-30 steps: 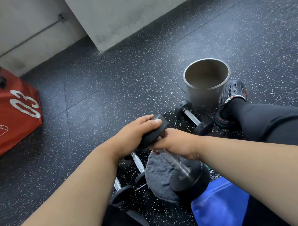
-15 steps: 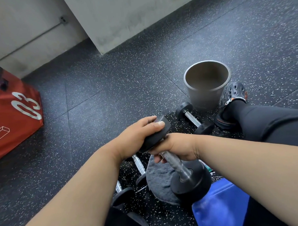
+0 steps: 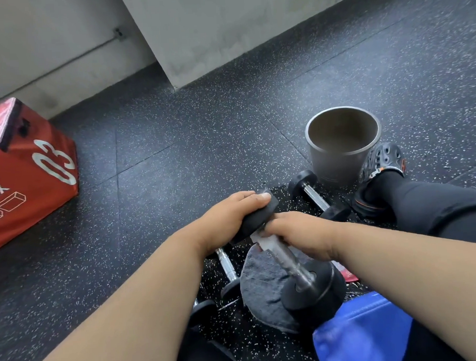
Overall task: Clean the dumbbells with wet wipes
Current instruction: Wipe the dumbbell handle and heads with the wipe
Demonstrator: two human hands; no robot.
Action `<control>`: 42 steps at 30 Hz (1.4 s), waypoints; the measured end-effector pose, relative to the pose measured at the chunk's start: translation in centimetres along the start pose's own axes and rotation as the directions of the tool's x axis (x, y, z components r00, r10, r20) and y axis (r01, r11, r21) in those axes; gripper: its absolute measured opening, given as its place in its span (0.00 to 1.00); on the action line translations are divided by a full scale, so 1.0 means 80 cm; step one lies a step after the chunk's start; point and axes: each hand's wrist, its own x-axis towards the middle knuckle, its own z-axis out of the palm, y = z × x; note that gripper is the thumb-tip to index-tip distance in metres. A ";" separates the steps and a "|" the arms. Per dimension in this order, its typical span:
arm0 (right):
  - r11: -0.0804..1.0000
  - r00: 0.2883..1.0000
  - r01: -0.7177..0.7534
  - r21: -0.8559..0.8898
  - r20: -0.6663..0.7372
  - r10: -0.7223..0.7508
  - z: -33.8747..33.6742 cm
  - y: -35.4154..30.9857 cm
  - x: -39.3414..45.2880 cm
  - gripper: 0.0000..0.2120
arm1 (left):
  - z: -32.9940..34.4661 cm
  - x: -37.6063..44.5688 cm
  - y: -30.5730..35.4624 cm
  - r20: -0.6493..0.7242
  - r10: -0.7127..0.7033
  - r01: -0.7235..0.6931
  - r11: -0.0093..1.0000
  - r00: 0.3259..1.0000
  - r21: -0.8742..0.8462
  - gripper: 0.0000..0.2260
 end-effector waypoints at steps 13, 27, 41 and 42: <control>0.947 0.938 -0.047 -0.317 -0.340 -0.067 0.042 0.004 0.009 0.10 | 0.005 0.004 0.002 0.008 0.011 -0.011 1.000 1.000 -0.001 0.15; 0.993 0.993 -0.111 -0.048 0.028 0.112 0.019 0.007 0.004 0.04 | 0.004 0.008 -0.015 -0.073 0.028 -0.016 0.986 0.997 0.167 0.35; 0.900 0.957 -0.054 -0.433 -0.280 -0.077 0.045 -0.001 0.000 0.01 | 0.005 0.010 -0.023 -0.069 0.027 -0.022 0.997 0.997 0.079 0.35; 0.926 0.966 -0.093 -0.366 -0.258 -0.006 0.038 0.001 0.000 0.03 | 0.006 0.009 -0.023 -0.072 0.024 -0.019 0.998 0.997 0.064 0.35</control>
